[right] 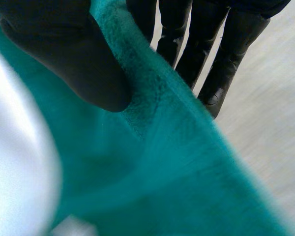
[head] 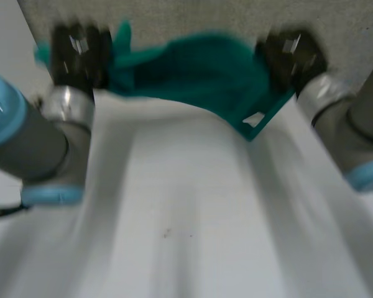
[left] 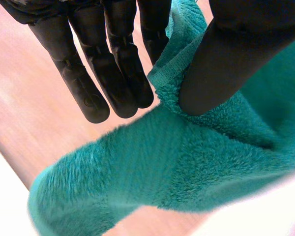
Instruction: Fold the towel.
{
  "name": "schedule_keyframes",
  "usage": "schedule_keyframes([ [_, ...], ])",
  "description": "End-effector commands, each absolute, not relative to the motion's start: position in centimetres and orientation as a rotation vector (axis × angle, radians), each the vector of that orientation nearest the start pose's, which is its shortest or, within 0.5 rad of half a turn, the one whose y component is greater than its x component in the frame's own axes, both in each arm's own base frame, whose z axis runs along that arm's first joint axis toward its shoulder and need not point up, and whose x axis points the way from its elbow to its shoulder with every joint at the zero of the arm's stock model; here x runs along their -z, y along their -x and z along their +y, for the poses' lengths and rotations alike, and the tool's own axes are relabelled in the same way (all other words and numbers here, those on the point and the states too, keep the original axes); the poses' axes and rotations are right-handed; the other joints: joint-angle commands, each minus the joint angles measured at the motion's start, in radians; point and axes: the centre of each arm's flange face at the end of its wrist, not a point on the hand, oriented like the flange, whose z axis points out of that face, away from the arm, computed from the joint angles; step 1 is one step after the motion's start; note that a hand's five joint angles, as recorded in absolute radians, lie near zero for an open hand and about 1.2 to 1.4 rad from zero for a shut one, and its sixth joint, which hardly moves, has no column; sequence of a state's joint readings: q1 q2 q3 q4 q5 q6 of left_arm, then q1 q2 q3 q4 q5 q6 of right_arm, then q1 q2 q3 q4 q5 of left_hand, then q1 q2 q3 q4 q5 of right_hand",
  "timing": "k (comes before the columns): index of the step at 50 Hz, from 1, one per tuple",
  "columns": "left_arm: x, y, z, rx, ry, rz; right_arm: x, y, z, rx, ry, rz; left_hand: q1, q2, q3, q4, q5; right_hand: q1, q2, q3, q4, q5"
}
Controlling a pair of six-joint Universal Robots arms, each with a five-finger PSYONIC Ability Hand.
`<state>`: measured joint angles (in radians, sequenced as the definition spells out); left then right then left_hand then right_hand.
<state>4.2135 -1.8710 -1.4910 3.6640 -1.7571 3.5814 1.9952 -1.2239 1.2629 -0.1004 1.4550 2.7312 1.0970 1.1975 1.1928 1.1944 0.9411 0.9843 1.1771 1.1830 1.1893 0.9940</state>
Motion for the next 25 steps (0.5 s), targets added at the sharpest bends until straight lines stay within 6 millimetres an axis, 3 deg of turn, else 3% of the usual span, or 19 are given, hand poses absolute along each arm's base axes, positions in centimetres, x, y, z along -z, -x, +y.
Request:
schedule_keyframes([
  [1, -17.9, 26.5, -24.2, 2.028, -0.841, 2.120, -17.3, -28.3, -27.9, 1.656, 1.134, 2.259, 0.299, 0.199, 0.203, 0.202, 0.281, 0.412, 0.219, 0.213, 0.207, 0.228],
  [6, -15.6, 24.8, -21.7, 1.741, -0.940, 2.290, -16.2, -27.7, -27.3, 1.603, 1.139, 2.291, 0.276, 0.176, 0.181, 0.179, 0.258, 0.412, 0.219, 0.213, 0.207, 0.228],
  [12, -14.7, 23.4, -19.1, 1.479, -1.039, 2.416, -16.8, -27.5, -26.6, 1.624, 1.138, 2.271, -0.286, -0.386, -0.382, -0.383, -0.305, 0.412, 0.219, 0.213, 0.207, 0.228],
  [13, -15.0, 23.4, -19.0, 1.475, -1.042, 2.418, -16.9, -27.4, -26.6, 1.629, 1.135, 2.268, -0.424, -0.525, -0.520, -0.521, -0.443, 0.412, 0.219, 0.213, 0.207, 0.228],
  [14, -15.0, 23.4, -19.0, 1.475, -1.042, 2.418, -16.9, -27.4, -26.5, 1.631, 1.135, 2.267, -0.425, -0.526, -0.521, -0.523, -0.444, 0.412, 0.219, 0.213, 0.207, 0.228],
  [16, -16.5, 23.3, -18.8, 1.528, -1.035, 2.389, -17.1, -27.4, -26.3, 1.645, 1.133, 2.255, -0.790, -0.891, -0.886, -0.888, -0.809, 0.412, 0.219, 0.213, 0.207, 0.228],
  [25, -21.5, 24.3, -19.7, 1.817, -0.965, 2.251, -16.2, -27.2, -25.7, 1.657, 1.129, 2.245, -0.804, -0.905, -0.900, -0.902, -0.823, 0.412, 0.219, 0.213, 0.207, 0.228],
])
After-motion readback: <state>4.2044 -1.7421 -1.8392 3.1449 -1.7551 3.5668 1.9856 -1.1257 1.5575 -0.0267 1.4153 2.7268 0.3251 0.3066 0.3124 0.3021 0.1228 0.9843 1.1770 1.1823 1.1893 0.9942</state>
